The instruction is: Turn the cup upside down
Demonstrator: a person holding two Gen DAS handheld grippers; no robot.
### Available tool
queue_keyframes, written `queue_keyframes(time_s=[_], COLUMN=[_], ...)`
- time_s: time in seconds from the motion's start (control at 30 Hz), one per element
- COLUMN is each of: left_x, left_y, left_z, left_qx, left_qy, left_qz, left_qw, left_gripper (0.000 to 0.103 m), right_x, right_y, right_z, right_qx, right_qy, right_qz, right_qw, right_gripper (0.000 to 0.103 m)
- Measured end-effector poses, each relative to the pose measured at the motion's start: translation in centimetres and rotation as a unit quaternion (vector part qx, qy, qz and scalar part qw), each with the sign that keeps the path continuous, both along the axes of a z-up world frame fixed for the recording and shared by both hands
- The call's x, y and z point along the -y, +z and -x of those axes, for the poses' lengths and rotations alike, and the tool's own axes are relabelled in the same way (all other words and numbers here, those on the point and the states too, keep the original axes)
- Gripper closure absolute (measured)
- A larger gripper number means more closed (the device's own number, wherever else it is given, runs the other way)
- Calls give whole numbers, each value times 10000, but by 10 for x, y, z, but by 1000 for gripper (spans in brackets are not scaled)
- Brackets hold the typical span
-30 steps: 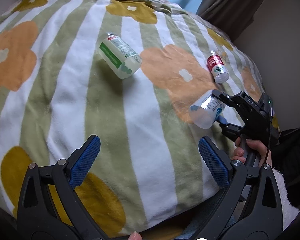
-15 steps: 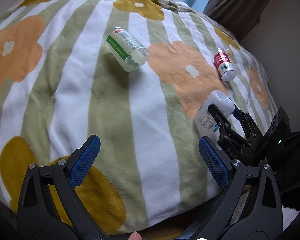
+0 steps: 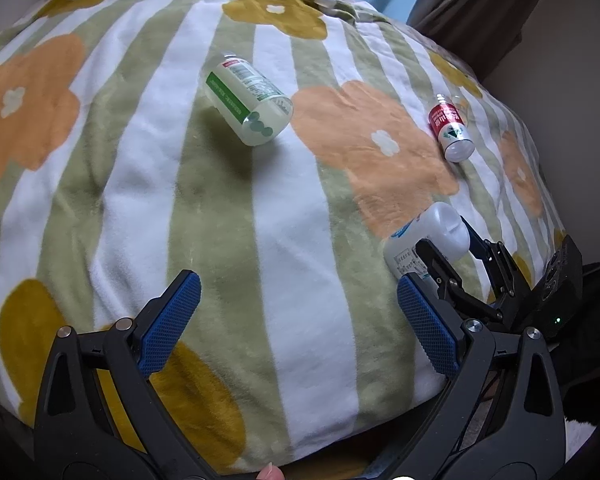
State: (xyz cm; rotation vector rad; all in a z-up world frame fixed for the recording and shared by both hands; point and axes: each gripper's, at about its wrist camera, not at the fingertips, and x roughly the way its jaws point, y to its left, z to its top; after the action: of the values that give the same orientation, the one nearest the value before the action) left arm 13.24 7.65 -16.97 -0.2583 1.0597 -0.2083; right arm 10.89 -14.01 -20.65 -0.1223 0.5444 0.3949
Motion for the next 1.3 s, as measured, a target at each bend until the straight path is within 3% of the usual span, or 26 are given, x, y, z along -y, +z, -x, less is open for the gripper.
queue_keyframes(time_s=[0.2, 0.33, 0.6, 0.8, 0.9, 1.0, 1.13, 1.23, 1.3], left_x=[1, 5, 17, 28, 34, 41, 49, 52, 54], left_y=[1, 3, 12, 52, 91, 130, 168, 180, 182], left_z=[0, -1, 6, 24, 42, 64, 90, 104, 111], left_qx=[16, 59, 174, 942, 1718, 2551, 3470, 3806, 3913], left_qy=[-18, -28, -51, 144, 318, 505, 699, 768, 808], left_qz=[-53, -159, -230, -417, -607, -792, -1014, -1079, -1113], left_qw=[10000, 9999, 9996, 9946, 9827, 9624, 9297, 9152, 9100], left_gripper=[5, 5, 5, 5, 5, 5, 4, 4, 0], right_x=[4, 5, 12, 30, 42, 52, 61, 66, 66], right_y=[1, 3, 11, 60, 107, 156, 199, 217, 221], right_z=[-3, -4, -1, 17, 30, 44, 60, 71, 78], right_qx=[-107, -51, -190, 125, 401, 689, 963, 1089, 1171], right_qy=[-80, -206, -251, -442, -614, -893, -1097, -1239, -1307], right_qz=[-130, -169, -227, -292, -429, -388, -506, -596, -556], right_qw=[9998, 9996, 9992, 9985, 9964, 9929, 9880, 9845, 9829], right_gripper=[43, 10, 9, 9, 9, 9, 9, 9, 9])
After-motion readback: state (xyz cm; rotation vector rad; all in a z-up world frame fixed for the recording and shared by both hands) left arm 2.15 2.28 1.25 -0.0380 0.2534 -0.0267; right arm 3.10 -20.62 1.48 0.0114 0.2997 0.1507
